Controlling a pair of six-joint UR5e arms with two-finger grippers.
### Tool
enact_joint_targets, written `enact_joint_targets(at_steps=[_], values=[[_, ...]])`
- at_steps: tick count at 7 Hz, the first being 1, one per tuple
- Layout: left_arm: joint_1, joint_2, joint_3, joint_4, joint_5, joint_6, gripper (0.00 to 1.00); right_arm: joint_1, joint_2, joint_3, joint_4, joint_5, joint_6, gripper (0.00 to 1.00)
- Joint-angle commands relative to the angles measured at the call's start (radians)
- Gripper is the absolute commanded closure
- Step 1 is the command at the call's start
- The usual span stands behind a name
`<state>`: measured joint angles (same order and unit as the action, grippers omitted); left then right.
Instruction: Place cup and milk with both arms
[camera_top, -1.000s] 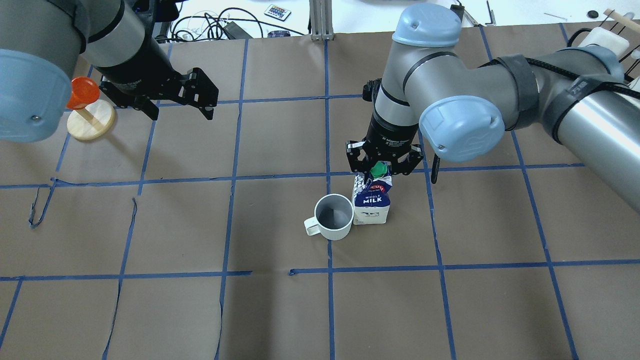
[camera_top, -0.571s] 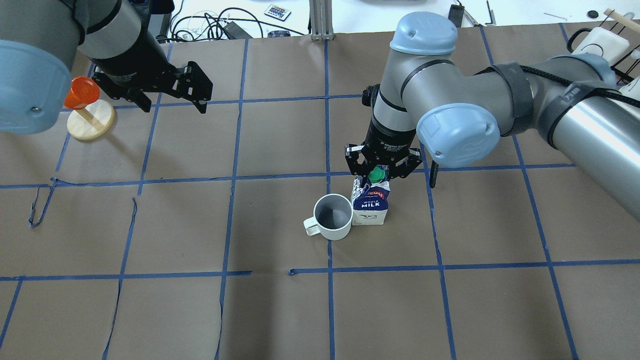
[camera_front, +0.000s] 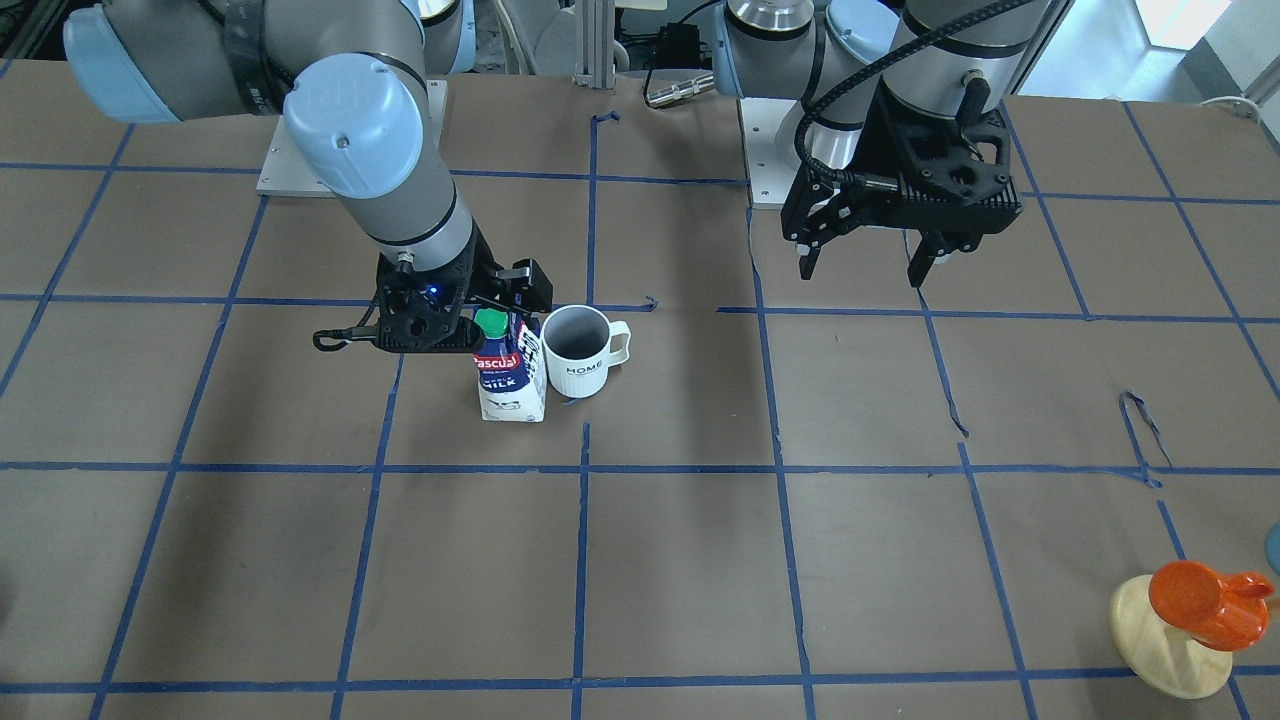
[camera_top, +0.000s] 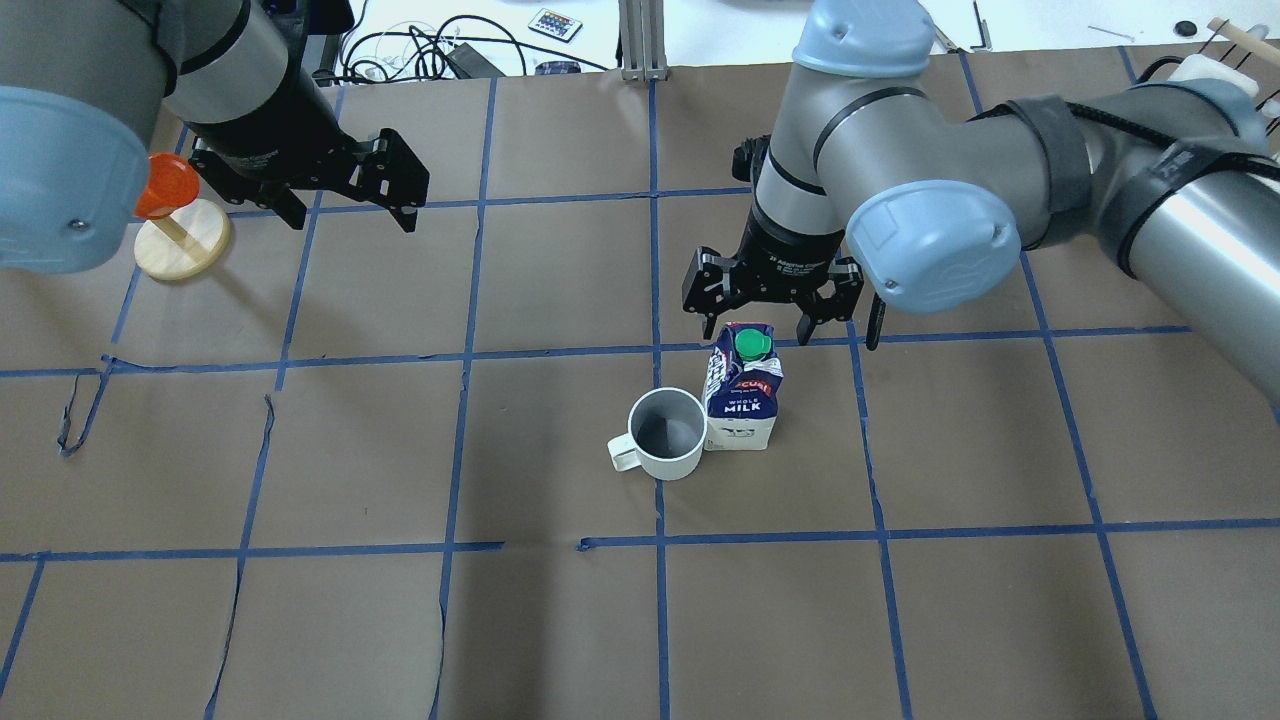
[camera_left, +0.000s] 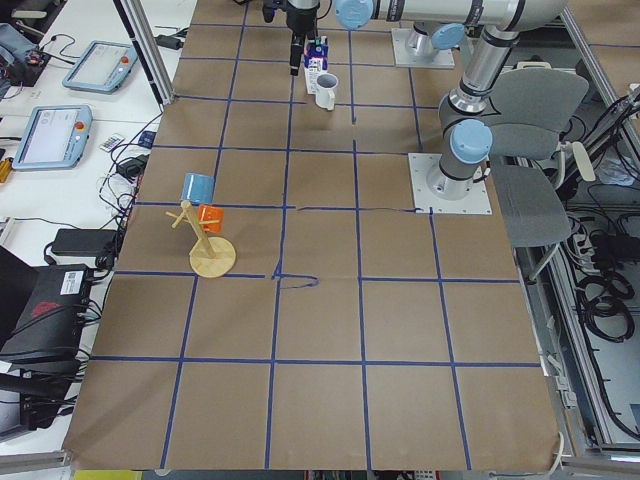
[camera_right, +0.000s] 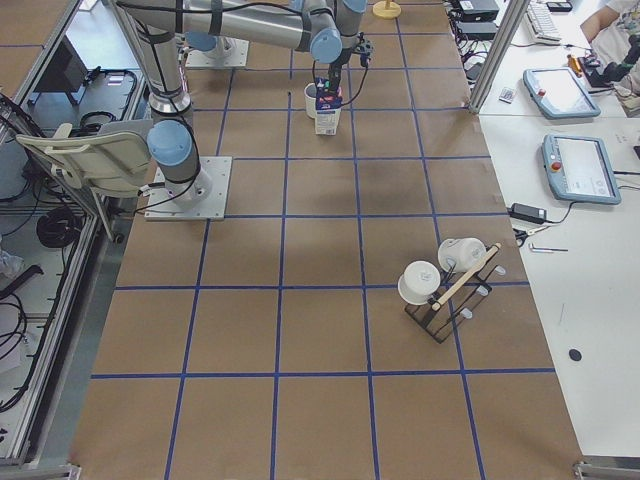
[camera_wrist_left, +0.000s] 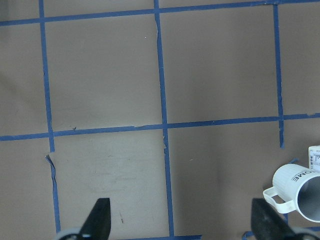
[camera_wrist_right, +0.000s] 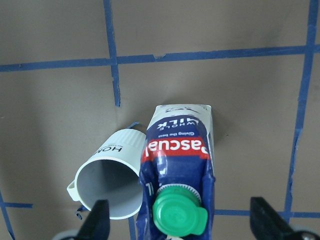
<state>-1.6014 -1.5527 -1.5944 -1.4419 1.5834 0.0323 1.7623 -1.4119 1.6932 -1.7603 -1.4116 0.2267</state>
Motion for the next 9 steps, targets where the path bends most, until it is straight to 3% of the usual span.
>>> enact_joint_targets(at_steps=[1,3,6,9], values=[[-0.002,0.000,-0.001,0.000,0.001,0.000,0.00,-0.011,-0.028,-0.090,0.038,-0.058,-0.012,0.00],[-0.003,0.000,-0.001,0.000,0.001,0.000,0.00,-0.032,-0.065,-0.105,0.044,-0.122,-0.082,0.00],[-0.003,0.000,-0.001,0.000,0.001,0.000,0.00,-0.191,-0.178,-0.107,0.227,-0.122,-0.272,0.00],[-0.003,0.000,-0.001,0.000,0.001,0.000,0.00,-0.216,-0.222,-0.105,0.271,-0.130,-0.276,0.00]])
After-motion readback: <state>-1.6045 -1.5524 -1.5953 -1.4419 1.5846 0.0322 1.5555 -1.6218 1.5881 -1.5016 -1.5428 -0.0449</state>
